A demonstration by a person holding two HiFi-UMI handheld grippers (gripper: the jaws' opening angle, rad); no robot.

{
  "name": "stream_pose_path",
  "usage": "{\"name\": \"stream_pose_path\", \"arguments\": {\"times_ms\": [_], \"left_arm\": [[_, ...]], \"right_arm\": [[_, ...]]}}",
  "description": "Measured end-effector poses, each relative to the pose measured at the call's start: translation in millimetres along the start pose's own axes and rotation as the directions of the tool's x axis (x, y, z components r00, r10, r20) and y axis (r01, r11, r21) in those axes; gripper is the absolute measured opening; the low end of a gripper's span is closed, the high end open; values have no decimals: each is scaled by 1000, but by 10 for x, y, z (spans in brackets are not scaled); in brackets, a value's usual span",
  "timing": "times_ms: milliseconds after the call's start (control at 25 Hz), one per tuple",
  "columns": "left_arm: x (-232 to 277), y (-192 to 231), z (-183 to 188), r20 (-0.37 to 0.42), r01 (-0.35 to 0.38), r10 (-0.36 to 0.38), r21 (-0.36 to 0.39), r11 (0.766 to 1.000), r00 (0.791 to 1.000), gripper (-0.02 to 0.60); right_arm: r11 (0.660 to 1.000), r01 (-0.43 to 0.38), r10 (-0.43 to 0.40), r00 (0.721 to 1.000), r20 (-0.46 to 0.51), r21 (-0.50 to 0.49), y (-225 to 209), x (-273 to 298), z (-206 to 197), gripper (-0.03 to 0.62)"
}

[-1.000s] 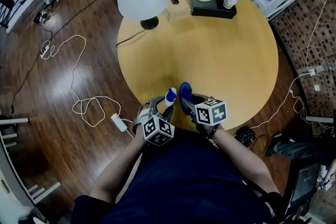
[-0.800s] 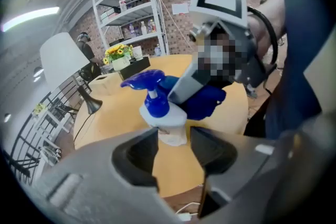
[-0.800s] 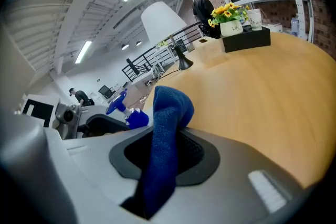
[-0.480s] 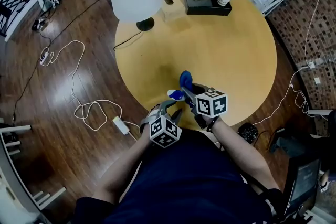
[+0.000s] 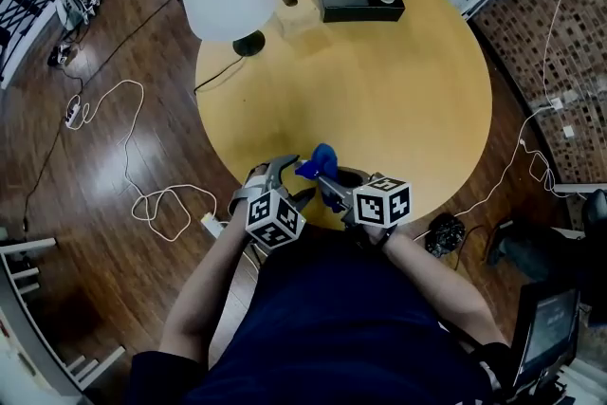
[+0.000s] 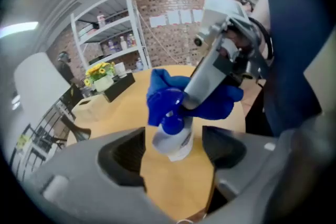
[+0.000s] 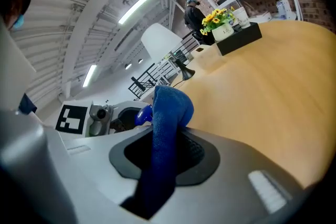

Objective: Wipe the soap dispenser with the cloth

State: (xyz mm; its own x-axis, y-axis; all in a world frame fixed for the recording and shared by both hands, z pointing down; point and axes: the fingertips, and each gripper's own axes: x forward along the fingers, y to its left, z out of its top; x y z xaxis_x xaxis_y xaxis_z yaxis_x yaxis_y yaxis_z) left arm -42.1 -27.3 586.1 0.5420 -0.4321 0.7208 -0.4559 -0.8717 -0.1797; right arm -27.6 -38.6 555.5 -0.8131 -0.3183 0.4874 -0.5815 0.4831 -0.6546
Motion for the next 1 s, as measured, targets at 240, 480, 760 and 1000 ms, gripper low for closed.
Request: {"name": "stream_pose_path", "arguments": {"times_ms": [240,480,760,1000], "left_arm": [[141,60,-22,-46,-48,49,21,999,998,273],[116,67,-66,-29,-97,95,-54,994,995,255],[68,41,-134,-40,-112,109,-91,990,993,225],[63,34,-157,-51,-126,118,-179,976,992,222]], "right_arm": [[988,149,-148,988,-39,39,-409,-130,-101,97],[999,29,-29,1000,-5,37,-95,-85,21,97],[980,198,-197,979,-59,12,-449,-56,5,97],[999,49,-50,997,-53,-18,30,-32,-53,97]]}}
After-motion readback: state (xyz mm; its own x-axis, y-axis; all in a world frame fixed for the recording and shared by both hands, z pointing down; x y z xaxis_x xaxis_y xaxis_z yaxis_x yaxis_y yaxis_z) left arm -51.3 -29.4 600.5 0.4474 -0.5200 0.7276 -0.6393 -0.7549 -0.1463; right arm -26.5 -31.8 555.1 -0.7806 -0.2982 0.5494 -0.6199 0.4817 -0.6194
